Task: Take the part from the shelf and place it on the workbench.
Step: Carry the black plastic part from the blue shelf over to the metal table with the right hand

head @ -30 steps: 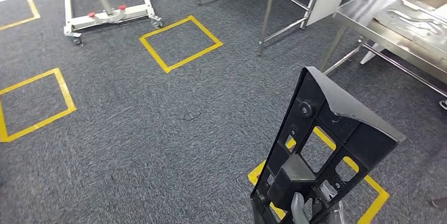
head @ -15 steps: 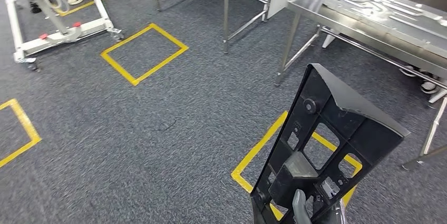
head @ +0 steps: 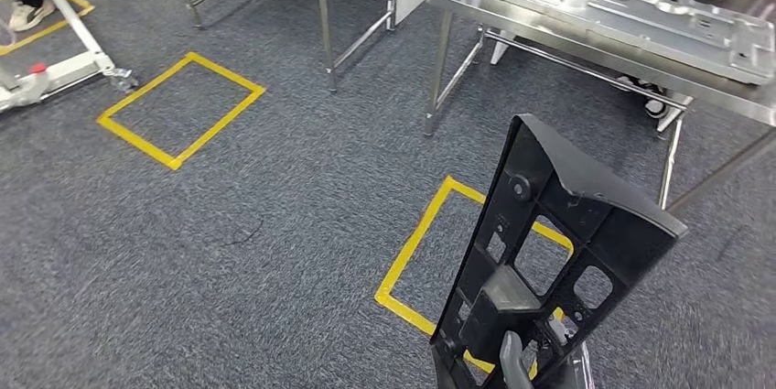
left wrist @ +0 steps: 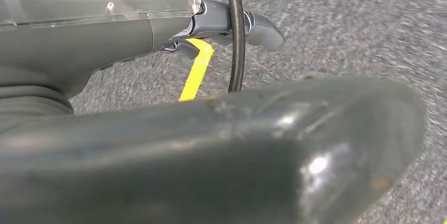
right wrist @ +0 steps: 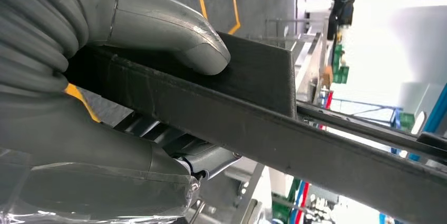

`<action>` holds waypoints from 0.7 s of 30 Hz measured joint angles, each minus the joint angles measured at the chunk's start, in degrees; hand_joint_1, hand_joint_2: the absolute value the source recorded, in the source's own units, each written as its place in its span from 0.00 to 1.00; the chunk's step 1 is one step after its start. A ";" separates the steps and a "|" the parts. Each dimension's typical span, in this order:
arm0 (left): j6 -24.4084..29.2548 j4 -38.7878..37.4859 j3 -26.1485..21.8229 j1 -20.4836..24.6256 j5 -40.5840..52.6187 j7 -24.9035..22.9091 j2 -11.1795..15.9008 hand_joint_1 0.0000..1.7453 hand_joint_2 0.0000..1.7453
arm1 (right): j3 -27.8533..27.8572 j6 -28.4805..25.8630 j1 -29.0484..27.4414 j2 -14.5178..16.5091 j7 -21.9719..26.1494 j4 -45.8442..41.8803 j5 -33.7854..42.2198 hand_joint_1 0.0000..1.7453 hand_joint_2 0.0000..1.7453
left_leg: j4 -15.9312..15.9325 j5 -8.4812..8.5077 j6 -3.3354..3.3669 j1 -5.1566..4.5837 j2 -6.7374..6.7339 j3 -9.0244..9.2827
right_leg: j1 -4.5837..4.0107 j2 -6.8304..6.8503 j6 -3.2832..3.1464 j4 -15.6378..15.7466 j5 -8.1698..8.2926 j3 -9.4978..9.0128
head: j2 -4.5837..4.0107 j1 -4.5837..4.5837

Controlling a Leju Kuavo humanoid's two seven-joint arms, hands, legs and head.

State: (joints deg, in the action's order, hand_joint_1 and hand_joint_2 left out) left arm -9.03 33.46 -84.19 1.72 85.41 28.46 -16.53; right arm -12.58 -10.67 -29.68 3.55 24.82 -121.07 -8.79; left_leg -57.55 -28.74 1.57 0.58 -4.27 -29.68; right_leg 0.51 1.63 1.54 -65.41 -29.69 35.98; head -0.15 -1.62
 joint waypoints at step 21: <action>0.07 -0.25 -0.09 0.06 0.38 -0.16 0.16 0.00 0.00 | -1.82 -1.67 0.14 -0.48 -0.86 0.70 -0.26 1.00 1.00 | -0.87 -0.15 -0.95 0.15 6.92 -0.51 | 0.07 -9.31 -0.97 7.14 2.27 -3.57 | 0.00 -0.02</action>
State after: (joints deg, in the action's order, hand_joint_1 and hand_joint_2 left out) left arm -8.96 33.22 -84.28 1.78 85.79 28.29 -16.37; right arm -14.40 -12.33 -29.53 3.07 23.97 -120.37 -9.05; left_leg -58.42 -28.88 0.62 0.73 2.65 -30.18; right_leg 0.58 -7.68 0.56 -58.27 -27.42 32.42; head -0.15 -1.64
